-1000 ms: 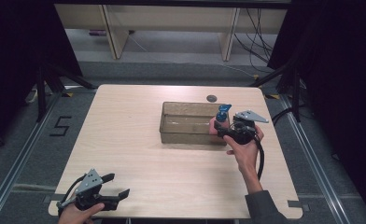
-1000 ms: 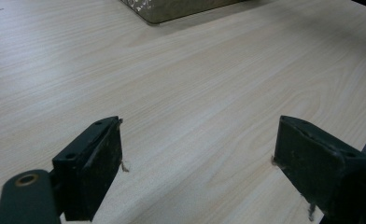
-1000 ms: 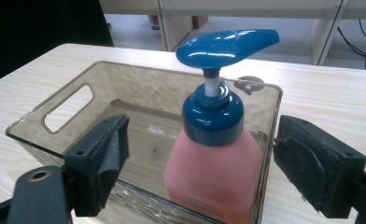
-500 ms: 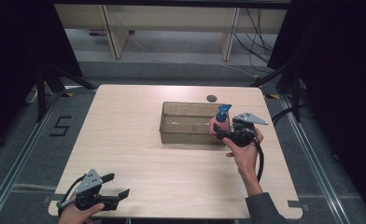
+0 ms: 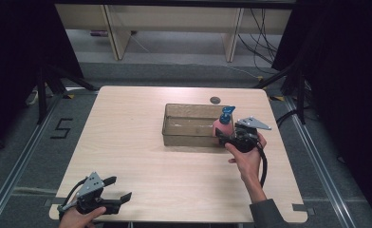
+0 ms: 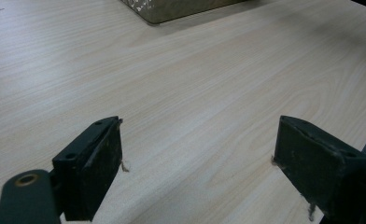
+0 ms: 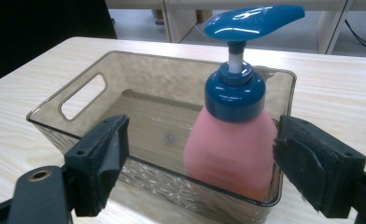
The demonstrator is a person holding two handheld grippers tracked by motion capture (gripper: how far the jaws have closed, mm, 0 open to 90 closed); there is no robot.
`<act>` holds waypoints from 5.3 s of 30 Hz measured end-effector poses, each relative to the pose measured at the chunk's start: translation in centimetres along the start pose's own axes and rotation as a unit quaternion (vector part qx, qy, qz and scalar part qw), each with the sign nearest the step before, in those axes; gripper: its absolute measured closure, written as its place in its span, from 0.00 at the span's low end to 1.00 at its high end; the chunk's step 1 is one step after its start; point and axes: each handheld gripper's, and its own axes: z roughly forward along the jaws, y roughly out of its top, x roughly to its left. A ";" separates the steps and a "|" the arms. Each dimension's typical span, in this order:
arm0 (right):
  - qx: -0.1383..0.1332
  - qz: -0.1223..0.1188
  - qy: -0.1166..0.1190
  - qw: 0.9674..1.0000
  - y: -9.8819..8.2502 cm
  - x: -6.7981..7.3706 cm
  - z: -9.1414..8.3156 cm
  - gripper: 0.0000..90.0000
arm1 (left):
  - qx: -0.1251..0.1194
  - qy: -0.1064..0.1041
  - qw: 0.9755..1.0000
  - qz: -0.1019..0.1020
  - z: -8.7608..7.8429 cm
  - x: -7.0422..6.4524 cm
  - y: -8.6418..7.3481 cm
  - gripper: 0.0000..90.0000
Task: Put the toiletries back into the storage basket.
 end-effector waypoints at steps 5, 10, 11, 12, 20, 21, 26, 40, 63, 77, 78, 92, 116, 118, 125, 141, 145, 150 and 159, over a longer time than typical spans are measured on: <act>-0.001 0.003 0.007 1.000 -0.2 0.3 -0.1 0.21 | 0.000 0.000 1.000 -0.001 0.0 0.0 0.0 0.16; 0.004 -0.004 0.016 1.000 -0.3 1.0 -0.4 0.22 | 0.000 0.000 1.000 0.000 0.0 0.0 0.0 0.16; -0.004 -0.007 0.015 1.000 -0.4 1.1 -0.4 0.22 | 0.000 0.000 1.000 0.000 0.0 0.0 0.0 0.16; 0.000 -0.005 0.023 1.000 -0.4 1.2 -0.5 0.22 | 0.000 0.000 1.000 0.000 0.0 0.0 0.0 0.16; 0.000 -0.003 0.049 0.999 -0.8 2.3 -0.6 0.22 | -0.001 0.001 1.000 -0.003 0.0 0.0 0.0 0.16; -0.006 -0.010 0.049 0.999 -0.9 2.3 -0.5 0.22 | -0.001 0.001 1.000 -0.002 0.0 0.0 0.0 0.16; -0.005 -0.015 0.064 0.998 -1.1 2.8 -0.7 0.22 | 0.000 0.001 1.000 -0.002 0.0 0.0 0.0 0.16; -0.003 -0.030 0.088 0.996 -1.8 4.0 -0.7 0.21 | -0.001 0.001 1.000 -0.001 0.0 0.0 0.0 0.16; 0.002 -0.030 0.123 0.992 -3.3 5.6 -1.4 0.19 | 0.000 0.001 1.000 0.000 0.0 0.0 0.0 0.16; 0.012 -0.034 0.143 0.989 -4.4 6.5 -1.8 0.19 | -0.002 0.000 1.000 -0.002 0.1 0.0 0.0 0.16; 0.012 -0.024 0.140 0.990 -4.6 6.8 -1.9 0.19 | -0.001 0.003 1.000 -0.002 0.1 -0.1 0.0 0.16; 0.014 -0.029 0.155 0.987 -5.6 7.0 -2.7 0.18 | 0.002 0.000 1.000 0.002 0.1 -0.1 0.0 0.16; 0.025 -0.042 0.178 0.983 -7.2 7.4 -4.0 0.17 | -0.002 -0.002 1.000 -0.001 0.2 -0.3 0.0 0.16; 0.032 -0.030 0.183 0.982 -7.3 7.5 -4.2 0.17 | -0.003 -0.004 1.000 -0.001 0.2 -0.2 0.0 0.16; 0.023 -0.050 0.181 0.982 -7.7 7.4 -4.6 0.17 | 0.001 -0.004 1.000 0.004 0.1 -0.2 0.0 0.16; 0.021 -0.048 0.187 0.981 -9.0 7.2 -5.6 0.17 | -0.002 -0.005 1.000 0.006 0.1 -0.2 0.0 0.16; 0.020 -0.052 0.190 0.980 -9.3 7.4 -5.9 0.17 | -0.003 -0.001 1.000 -0.001 0.2 -0.4 0.0 0.16; 0.019 -0.052 0.190 0.980 -9.5 7.3 -6.4 0.17 | 0.001 0.000 1.000 0.004 0.1 -0.3 0.0 0.16; 0.026 -0.044 0.184 0.982 -10.2 7.1 -7.1 0.17 | 0.001 -0.002 1.000 0.005 0.1 -0.4 0.0 0.16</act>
